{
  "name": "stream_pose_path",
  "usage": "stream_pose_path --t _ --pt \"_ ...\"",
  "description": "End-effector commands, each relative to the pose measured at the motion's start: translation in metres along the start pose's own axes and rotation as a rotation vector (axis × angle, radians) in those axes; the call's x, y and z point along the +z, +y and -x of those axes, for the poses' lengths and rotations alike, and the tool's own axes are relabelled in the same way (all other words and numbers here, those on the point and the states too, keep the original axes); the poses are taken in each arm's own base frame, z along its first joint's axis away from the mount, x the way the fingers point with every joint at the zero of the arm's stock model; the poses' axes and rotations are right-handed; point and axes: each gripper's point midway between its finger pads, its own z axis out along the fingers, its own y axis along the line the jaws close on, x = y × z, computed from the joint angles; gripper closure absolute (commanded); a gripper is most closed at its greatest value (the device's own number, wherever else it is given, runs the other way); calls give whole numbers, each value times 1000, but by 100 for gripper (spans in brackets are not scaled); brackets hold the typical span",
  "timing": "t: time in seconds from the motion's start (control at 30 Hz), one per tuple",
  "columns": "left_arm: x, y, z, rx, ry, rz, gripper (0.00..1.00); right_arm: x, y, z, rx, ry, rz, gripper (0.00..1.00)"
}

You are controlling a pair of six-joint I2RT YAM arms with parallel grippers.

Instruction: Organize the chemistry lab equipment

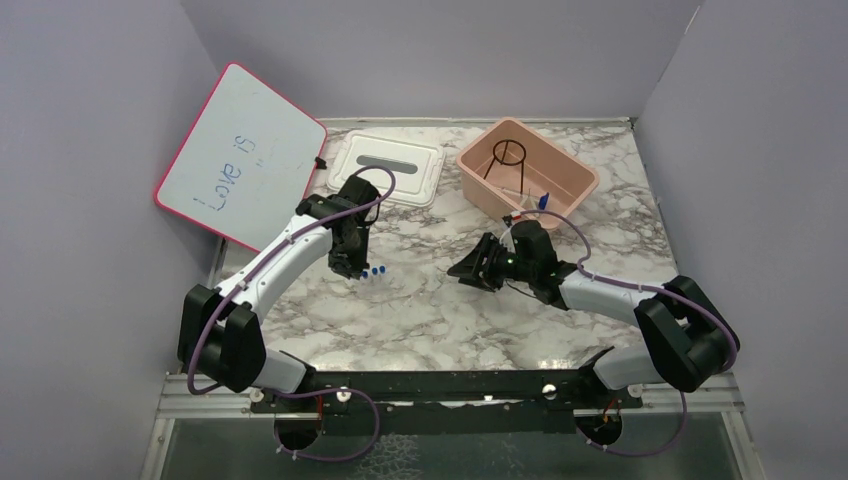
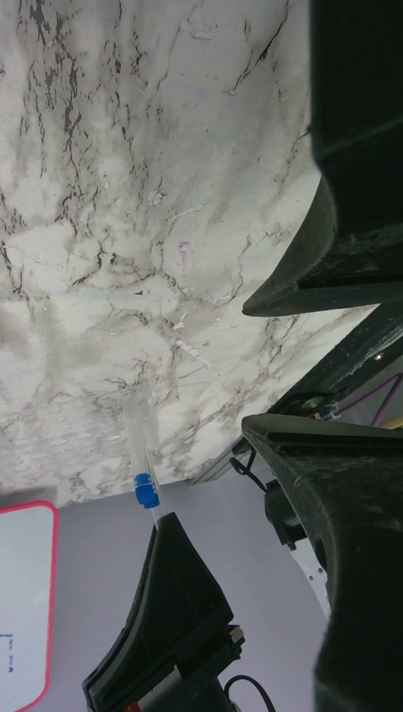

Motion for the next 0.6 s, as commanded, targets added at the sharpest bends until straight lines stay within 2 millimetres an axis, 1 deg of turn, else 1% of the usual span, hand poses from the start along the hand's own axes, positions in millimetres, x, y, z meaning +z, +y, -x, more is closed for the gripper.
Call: stream_pose_path --t 0.0,0.17,0.27,0.3,0.4,0.57 --pt "3 7 4 -5 -18 38 87 -3 7 -1 -12 0 34 50" --pt "3 8 5 -12 -21 46 76 -4 7 -1 -15 1 38 50" --pt "-4 7 13 -20 -55 41 68 -4 7 -1 -16 0 38 50" --pt "-7 6 16 -23 -67 34 67 -4 8 -1 -18 -2 40 50" --pt "-13 5 22 -33 -92 30 67 -4 6 -2 -16 2 39 50" --pt "-16 6 22 -46 -106 25 69 -3 4 -3 -16 6 37 50"
